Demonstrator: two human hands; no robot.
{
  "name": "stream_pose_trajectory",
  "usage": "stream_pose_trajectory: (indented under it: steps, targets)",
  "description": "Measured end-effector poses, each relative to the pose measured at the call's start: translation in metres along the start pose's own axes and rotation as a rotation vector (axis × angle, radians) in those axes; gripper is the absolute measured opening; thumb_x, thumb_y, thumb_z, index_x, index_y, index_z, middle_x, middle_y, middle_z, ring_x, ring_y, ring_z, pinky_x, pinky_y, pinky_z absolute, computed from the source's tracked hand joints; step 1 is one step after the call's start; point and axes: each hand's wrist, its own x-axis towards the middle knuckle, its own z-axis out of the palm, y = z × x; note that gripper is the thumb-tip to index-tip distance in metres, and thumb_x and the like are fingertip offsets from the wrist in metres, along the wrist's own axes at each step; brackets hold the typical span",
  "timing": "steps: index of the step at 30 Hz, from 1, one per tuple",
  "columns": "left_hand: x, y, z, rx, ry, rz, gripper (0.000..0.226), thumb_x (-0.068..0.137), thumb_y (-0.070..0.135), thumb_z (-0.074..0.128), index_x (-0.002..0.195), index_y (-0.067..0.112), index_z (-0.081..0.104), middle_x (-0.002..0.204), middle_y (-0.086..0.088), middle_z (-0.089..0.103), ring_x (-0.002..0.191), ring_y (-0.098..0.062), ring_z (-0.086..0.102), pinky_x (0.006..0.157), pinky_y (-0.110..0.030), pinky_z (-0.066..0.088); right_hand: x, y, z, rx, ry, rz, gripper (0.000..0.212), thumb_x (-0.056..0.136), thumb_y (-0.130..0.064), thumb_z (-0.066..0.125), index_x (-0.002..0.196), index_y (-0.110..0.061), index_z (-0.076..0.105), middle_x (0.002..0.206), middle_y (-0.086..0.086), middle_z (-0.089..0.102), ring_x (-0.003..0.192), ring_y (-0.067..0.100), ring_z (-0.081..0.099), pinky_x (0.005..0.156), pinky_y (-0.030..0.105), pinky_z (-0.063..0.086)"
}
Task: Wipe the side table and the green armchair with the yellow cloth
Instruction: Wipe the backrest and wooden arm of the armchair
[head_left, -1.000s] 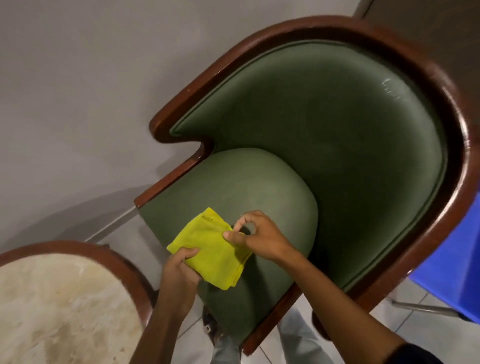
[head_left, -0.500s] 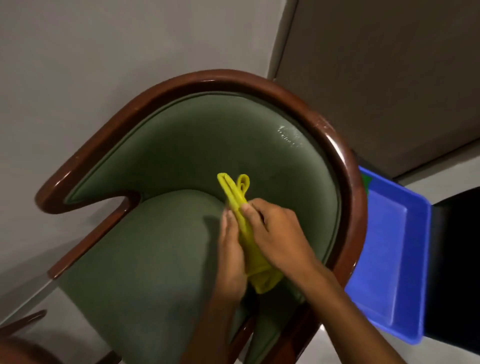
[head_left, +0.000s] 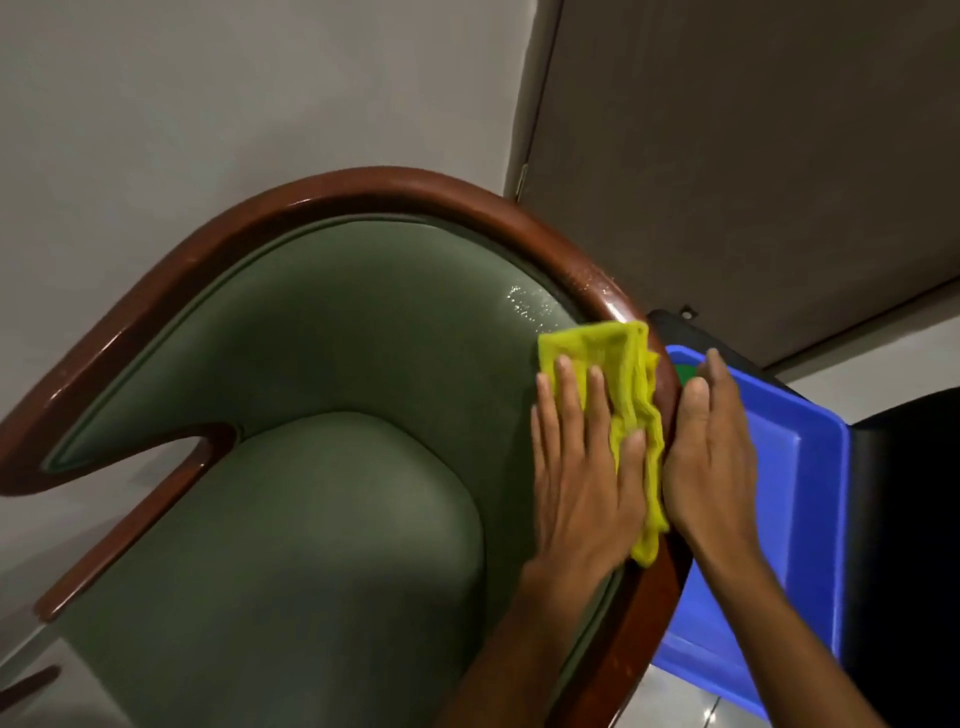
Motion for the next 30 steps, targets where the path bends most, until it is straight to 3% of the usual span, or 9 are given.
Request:
stream_pose_trajectory:
  steps: [5, 9, 11, 13, 18, 22, 24, 27, 30]
  targets:
    - [0.103, 0.002, -0.022, 0.066, 0.313, -0.309, 0.064, 0.104, 0.038, 0.029, 0.156, 0.010, 0.003, 0.166, -0.012, -0.006, 0.154, -0.029, -0.009, 0.126, -0.043, -0.002, 0.000, -0.001, -0.002, 0.061, -0.008, 0.007, 0.052, 0.103, -0.047, 0.022, 0.154, -0.034, 0.017, 0.163, -0.012, 0.018, 0.150, 0.004, 0.011, 0.123, 0.035, 0.010]
    - [0.177, -0.035, -0.075, -0.057, 0.590, -0.639, 0.064, 0.105, 0.037, 0.030, 0.156, 0.005, 0.011, 0.167, -0.016, -0.002, 0.155, -0.031, -0.005, 0.126, -0.045, 0.003, 0.000, 0.001, -0.001, 0.086, -0.030, -0.004, 0.054, 0.102, -0.048, 0.024, 0.154, -0.034, 0.017, 0.162, -0.016, 0.017, 0.146, -0.004, 0.010, 0.119, 0.026, 0.008]
    - [0.195, -0.037, -0.085, -0.123, 0.663, -0.668, 0.064, 0.105, 0.037, 0.029, 0.156, 0.003, 0.010, 0.167, -0.017, -0.001, 0.155, -0.031, -0.003, 0.125, -0.048, 0.003, 0.001, 0.001, -0.001, 0.092, -0.029, -0.007, 0.058, 0.099, -0.054, 0.023, 0.153, -0.035, 0.018, 0.162, -0.016, 0.018, 0.143, -0.006, 0.012, 0.116, 0.024, 0.008]
    - [0.191, -0.023, -0.078, -0.033, 0.638, -0.462, 0.060, 0.104, 0.037, 0.030, 0.155, 0.007, 0.018, 0.166, -0.019, 0.007, 0.154, -0.033, 0.003, 0.126, -0.050, 0.002, 0.002, 0.001, 0.000, 0.098, -0.011, -0.003, 0.061, 0.095, -0.058, 0.022, 0.152, -0.038, 0.017, 0.162, -0.015, 0.019, 0.146, -0.002, 0.013, 0.117, 0.026, 0.010]
    - [0.147, -0.011, -0.053, 0.294, 0.183, 0.372, 0.042, 0.101, 0.034, 0.038, 0.137, 0.020, 0.056, 0.154, -0.009, 0.045, 0.150, -0.034, 0.024, 0.125, -0.051, 0.009, 0.002, 0.004, 0.002, 0.164, 0.166, 0.002, 0.054, 0.098, -0.051, 0.024, 0.150, -0.033, 0.025, 0.159, -0.007, 0.031, 0.146, 0.011, 0.027, 0.120, 0.046, 0.025]
    - [0.093, -0.009, -0.033, 0.348, -0.094, 0.824, 0.042, 0.101, 0.037, 0.039, 0.137, 0.025, 0.056, 0.152, -0.008, 0.047, 0.149, -0.032, 0.028, 0.125, -0.049, 0.012, -0.002, 0.007, 0.000, 0.240, 0.311, 0.015, 0.048, 0.101, -0.044, 0.025, 0.146, -0.029, 0.032, 0.152, -0.004, 0.041, 0.140, 0.012, 0.037, 0.115, 0.044, 0.032]
    - [0.083, -0.014, -0.028, 0.360, -0.112, 0.893, 0.045, 0.102, 0.041, 0.035, 0.143, 0.028, 0.048, 0.157, -0.007, 0.039, 0.152, -0.028, 0.023, 0.124, -0.048, 0.014, -0.001, 0.007, 0.001, 0.259, 0.330, 0.016, 0.048, 0.100, -0.045, 0.024, 0.145, -0.031, 0.032, 0.151, -0.004, 0.043, 0.138, 0.012, 0.039, 0.113, 0.042, 0.035]
    - [0.106, -0.032, -0.037, 0.417, 0.084, 0.610, 0.051, 0.104, 0.041, 0.028, 0.152, 0.025, 0.028, 0.161, -0.010, 0.026, 0.152, -0.031, 0.018, 0.123, -0.052, 0.018, 0.003, 0.007, 0.002, 0.256, 0.319, -0.002, 0.050, 0.098, -0.051, 0.023, 0.145, -0.034, 0.031, 0.150, -0.006, 0.042, 0.134, 0.007, 0.039, 0.110, 0.036, 0.035]
    - [0.136, -0.041, -0.051, 0.154, 0.423, -0.085, 0.057, 0.102, 0.035, 0.033, 0.154, 0.015, 0.021, 0.164, -0.015, 0.018, 0.153, -0.030, 0.013, 0.125, -0.051, 0.012, 0.003, 0.008, 0.003, 0.229, 0.282, -0.016, 0.051, 0.098, -0.052, 0.023, 0.146, -0.035, 0.029, 0.151, -0.007, 0.040, 0.135, 0.007, 0.038, 0.109, 0.035, 0.036]
